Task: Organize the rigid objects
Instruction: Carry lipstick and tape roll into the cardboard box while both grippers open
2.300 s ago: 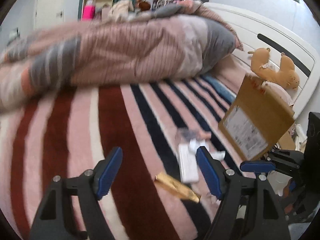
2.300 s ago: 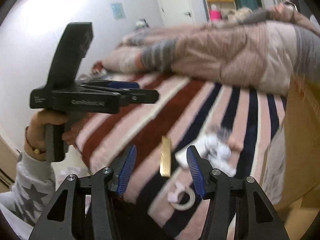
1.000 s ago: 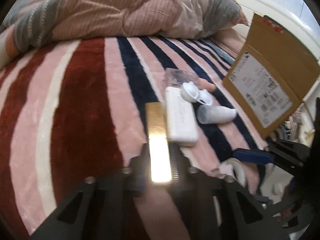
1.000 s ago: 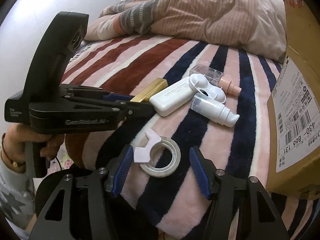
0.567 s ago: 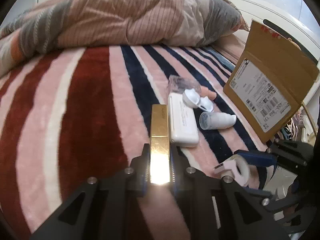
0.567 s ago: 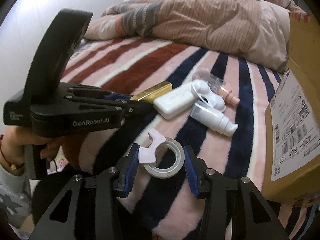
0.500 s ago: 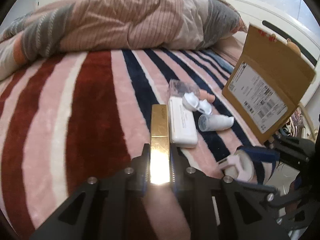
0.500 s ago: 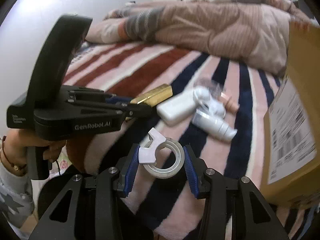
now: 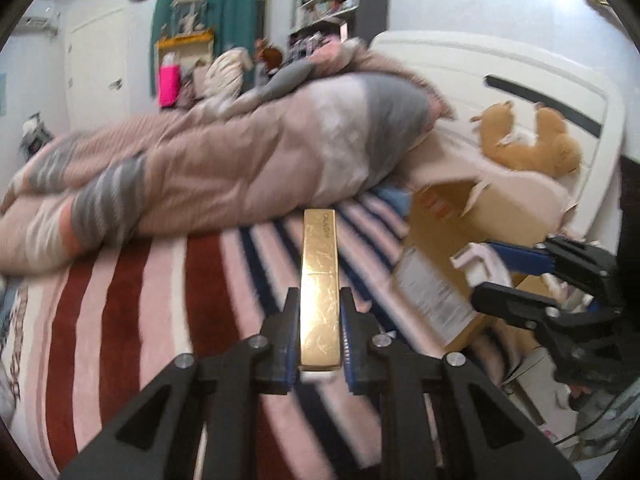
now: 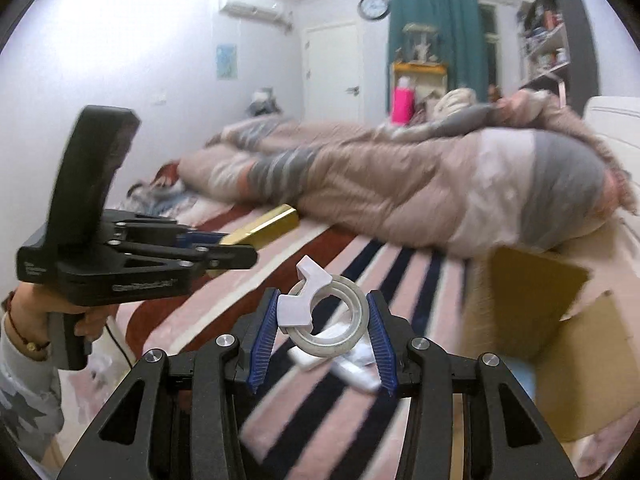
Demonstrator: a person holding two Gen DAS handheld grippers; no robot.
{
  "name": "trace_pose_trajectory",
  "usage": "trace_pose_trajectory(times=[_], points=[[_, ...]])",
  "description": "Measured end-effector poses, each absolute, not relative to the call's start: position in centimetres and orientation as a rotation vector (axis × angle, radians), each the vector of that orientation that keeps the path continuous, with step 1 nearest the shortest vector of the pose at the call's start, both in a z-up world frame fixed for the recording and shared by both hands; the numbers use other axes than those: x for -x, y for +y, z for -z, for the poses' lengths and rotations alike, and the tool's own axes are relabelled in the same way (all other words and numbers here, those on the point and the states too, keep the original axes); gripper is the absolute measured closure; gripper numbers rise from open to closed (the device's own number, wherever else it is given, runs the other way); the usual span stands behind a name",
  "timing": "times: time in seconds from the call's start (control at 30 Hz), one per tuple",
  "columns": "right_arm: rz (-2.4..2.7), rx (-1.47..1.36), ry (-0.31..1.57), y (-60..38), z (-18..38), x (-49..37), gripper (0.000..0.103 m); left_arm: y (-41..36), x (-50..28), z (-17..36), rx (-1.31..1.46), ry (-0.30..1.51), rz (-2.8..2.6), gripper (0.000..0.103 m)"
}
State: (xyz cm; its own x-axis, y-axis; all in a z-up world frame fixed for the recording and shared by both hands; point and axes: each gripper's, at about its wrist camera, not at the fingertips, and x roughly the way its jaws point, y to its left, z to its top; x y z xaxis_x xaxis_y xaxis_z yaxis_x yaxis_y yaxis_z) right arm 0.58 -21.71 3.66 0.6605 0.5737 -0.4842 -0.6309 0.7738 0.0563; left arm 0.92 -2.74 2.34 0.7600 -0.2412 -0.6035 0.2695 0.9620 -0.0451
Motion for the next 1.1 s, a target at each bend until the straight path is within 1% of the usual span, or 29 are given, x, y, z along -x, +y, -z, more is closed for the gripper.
trace_pose_trajectory(times=[0.1, 0.2, 0.3, 0.4, 0.5, 0.7, 0.8, 0.83, 0.87, 0.9, 0.97, 1.0, 1.03, 1.07, 1.1], points=[[-0.617, 0.094, 0.484, -25.4, -5.0, -1.1, 0.064, -6.7, -1.8, -4.4, -0.092, 0.617, 0.32, 0.088], [-0.526, 0.065, 0.495, -29.5, -4.8, -2.3, 0.064, -11.7, -3.7, -5.3, -0.114, 0.618, 0.39, 0.088], [-0.463, 0.037, 0.551, -33.0, -3.4, -4.1, 0.064, -16.6, -5.9, -4.7, -0.123, 0.665, 0.484, 0.088], [-0.422, 0.033, 0.597, -35.6, -1.7, -5.3, 0.064, -20.3, -7.4, -3.6, -0.194, 0.699, 0.492, 0.088], [-0.429, 0.021, 0.628, -37.1, -0.4, -5.8, 0.064, -22.0, -8.3, -2.2, -0.221, 0.768, 0.509, 0.088], [-0.417, 0.058, 0.66, -37.7, 0.8, -6.8, 0.063, -23.6, -9.6, -0.1, -0.278, 0.846, 0.492, 0.088], [-0.421, 0.083, 0.681, -37.4, 1.3, -7.1, 0.063, -24.0, -9.6, 0.0, -0.282, 0.845, 0.495, 0.087], [-0.413, 0.097, 0.684, -37.2, 1.4, -7.0, 0.062, -24.0, -9.5, -0.1, -0.273, 0.842, 0.502, 0.085], [-0.409, 0.106, 0.685, -37.1, 1.5, -6.9, 0.06, -23.8, -9.4, -0.3, -0.261, 0.84, 0.508, 0.085], [-0.411, 0.108, 0.687, -37.1, 1.5, -6.7, 0.055, -23.8, -9.4, -0.4, -0.255, 0.838, 0.511, 0.083], [-0.417, 0.101, 0.689, -37.1, 1.3, -6.5, 0.049, -23.4, -9.1, -0.8, -0.25, 0.832, 0.505, 0.075], [-0.419, 0.1, 0.687, -37.1, 1.2, -6.4, 0.048, -23.2, -9.0, -1.0, -0.25, 0.825, 0.499, 0.067], [-0.418, 0.104, 0.684, -37.0, 1.0, -6.3, 0.047, -22.9, -8.8, -1.3, -0.247, 0.817, 0.497, 0.063], [-0.416, 0.109, 0.685, -36.8, 0.9, -6.1, 0.047, -22.5, -8.7, -1.5, -0.236, 0.814, 0.502, 0.062], [-0.414, 0.115, 0.689, -36.6, 0.9, -6.0, 0.047, -22.1, -8.6, -1.8, -0.219, 0.811, 0.509, 0.059]])
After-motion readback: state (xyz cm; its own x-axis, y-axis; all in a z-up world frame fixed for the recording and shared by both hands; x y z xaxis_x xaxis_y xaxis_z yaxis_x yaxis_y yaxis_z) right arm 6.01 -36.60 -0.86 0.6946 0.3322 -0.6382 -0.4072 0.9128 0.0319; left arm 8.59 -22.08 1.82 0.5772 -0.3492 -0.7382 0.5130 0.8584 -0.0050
